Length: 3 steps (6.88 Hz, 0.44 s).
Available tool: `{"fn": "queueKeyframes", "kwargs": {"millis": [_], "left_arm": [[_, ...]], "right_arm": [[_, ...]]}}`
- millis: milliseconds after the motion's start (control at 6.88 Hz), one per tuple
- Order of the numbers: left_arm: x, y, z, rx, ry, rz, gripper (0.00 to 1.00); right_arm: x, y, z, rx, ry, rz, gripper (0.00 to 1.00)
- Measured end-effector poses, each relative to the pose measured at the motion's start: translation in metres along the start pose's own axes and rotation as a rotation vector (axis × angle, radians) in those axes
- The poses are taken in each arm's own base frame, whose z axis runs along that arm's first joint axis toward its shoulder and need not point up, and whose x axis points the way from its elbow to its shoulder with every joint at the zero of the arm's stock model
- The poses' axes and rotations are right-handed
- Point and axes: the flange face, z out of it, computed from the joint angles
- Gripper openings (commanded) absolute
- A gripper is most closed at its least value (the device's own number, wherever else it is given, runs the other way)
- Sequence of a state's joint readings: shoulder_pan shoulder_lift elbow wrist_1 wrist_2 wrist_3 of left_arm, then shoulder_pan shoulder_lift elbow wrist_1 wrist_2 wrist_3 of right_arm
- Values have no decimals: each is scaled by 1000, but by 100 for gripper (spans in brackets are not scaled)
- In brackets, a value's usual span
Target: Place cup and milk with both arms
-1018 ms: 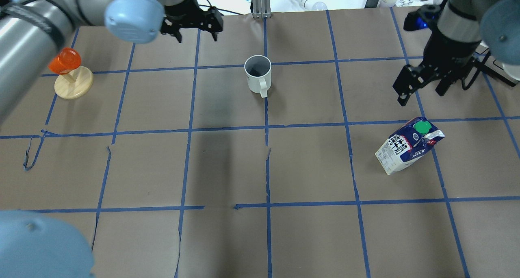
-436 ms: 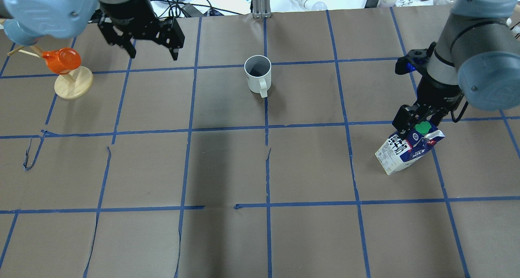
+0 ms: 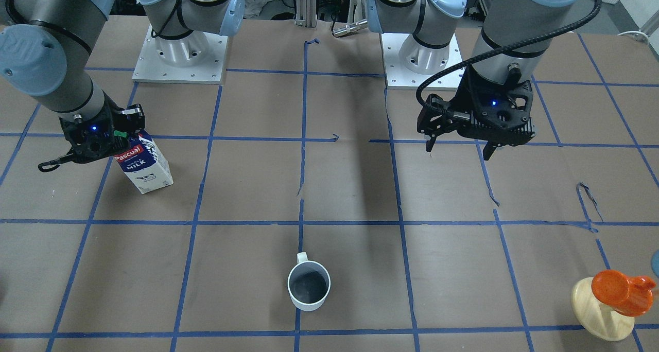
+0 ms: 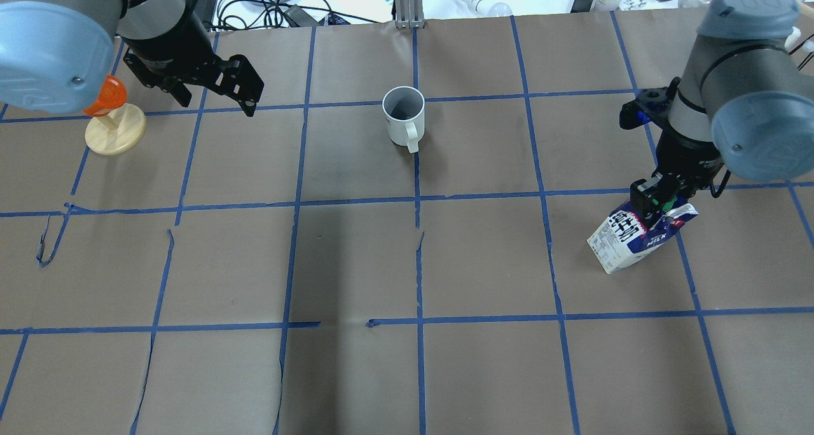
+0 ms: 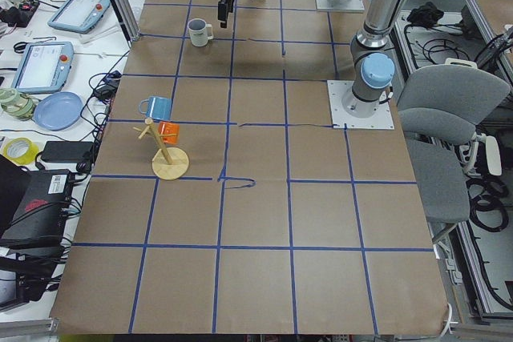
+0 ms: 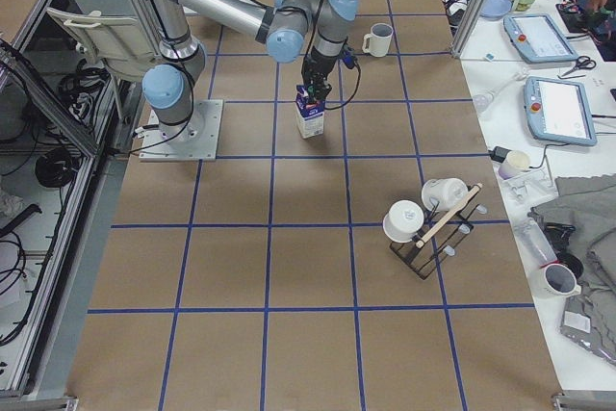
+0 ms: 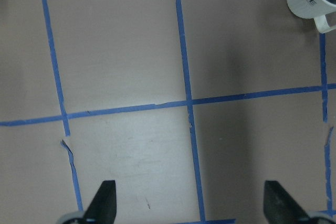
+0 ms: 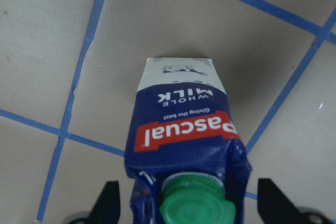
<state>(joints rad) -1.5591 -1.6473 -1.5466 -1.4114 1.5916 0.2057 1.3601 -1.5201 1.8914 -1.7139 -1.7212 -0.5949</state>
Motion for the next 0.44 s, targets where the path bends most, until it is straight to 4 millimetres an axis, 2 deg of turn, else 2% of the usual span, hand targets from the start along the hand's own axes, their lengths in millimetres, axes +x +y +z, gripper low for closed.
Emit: {"fn": "queueKeyframes", "kwargs": {"millis": [291,436], "left_arm": [[-1,-2,-1,14,22,0,100],[-1,-2,-1,14,23,-1,100]], "right_arm": [[1,-1,-9,16,7,9,26],[3,-4,-22,44,16,40,26]]}}
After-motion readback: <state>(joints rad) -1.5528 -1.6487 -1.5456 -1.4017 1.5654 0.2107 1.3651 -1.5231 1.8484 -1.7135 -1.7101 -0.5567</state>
